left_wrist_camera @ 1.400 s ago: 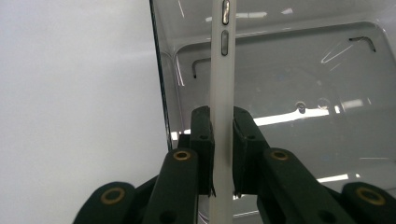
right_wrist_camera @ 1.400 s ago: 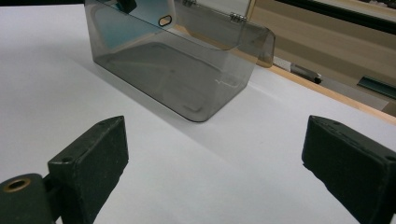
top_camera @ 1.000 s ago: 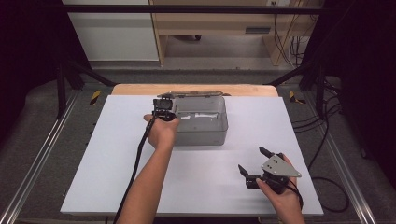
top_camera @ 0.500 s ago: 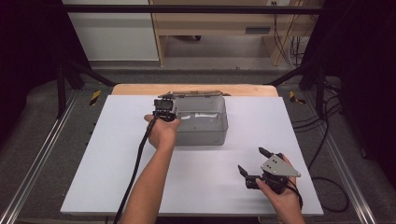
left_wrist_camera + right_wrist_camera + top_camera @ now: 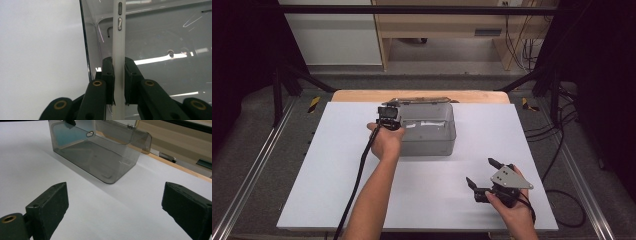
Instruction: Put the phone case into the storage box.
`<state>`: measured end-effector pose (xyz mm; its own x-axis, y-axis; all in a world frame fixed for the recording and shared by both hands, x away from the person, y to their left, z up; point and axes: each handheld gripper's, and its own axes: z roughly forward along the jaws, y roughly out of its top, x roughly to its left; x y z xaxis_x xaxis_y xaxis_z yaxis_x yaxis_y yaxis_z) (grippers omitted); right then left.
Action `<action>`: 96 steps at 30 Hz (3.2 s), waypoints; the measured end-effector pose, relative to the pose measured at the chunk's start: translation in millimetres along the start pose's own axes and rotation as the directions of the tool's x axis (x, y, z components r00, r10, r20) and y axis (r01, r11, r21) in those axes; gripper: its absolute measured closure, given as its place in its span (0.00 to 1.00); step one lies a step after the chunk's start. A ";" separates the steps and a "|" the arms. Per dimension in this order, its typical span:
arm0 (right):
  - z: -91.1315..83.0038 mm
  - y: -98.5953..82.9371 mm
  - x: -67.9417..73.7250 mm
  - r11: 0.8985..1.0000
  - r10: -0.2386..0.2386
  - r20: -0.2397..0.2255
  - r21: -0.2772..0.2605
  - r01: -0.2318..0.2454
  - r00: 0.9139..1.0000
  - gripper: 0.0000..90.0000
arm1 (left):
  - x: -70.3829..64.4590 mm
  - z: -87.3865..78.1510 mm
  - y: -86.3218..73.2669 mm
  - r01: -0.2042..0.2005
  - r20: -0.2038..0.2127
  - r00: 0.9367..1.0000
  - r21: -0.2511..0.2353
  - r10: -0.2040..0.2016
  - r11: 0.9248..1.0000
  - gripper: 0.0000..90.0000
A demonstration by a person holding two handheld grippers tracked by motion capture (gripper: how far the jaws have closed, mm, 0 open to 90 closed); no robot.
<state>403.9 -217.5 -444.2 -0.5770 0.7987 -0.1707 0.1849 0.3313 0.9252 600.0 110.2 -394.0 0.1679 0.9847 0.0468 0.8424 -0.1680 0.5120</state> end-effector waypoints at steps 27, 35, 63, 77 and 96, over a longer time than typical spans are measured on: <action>0.6 -0.2 -0.6 1.000 0.006 -0.002 0.003 -0.006 1.000 0.08 | -2.7 4.0 1.1 -0.020 -0.007 1.000 0.010 0.020 1.000 0.88; 0.8 -0.2 -0.7 1.000 0.005 -0.003 0.004 -0.005 1.000 0.08 | -3.3 4.8 1.3 -0.018 -0.005 1.000 0.003 0.018 1.000 0.87; 2.0 -2.0 -1.2 1.000 0.003 -0.006 0.016 -0.003 1.000 0.08 | 6.4 12.3 11.4 0.046 0.064 0.997 -0.056 -0.043 0.997 0.86; 2.9 -2.2 -0.6 1.000 -0.004 -0.011 0.022 0.004 1.000 0.08 | 4.7 10.9 10.3 0.026 0.023 0.999 -0.070 -0.024 0.997 0.89; 4.6 -2.7 0.7 1.000 -0.005 -0.018 0.030 0.006 1.000 0.08 | 3.8 9.6 9.9 -0.001 -0.008 1.000 -0.083 0.000 0.997 0.88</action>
<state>406.6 -215.6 -448.3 -0.5925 0.7876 -0.1694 0.2050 0.3507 0.9138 613.9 111.8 -397.0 0.1637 0.9850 0.0539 0.7966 -0.1642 0.5817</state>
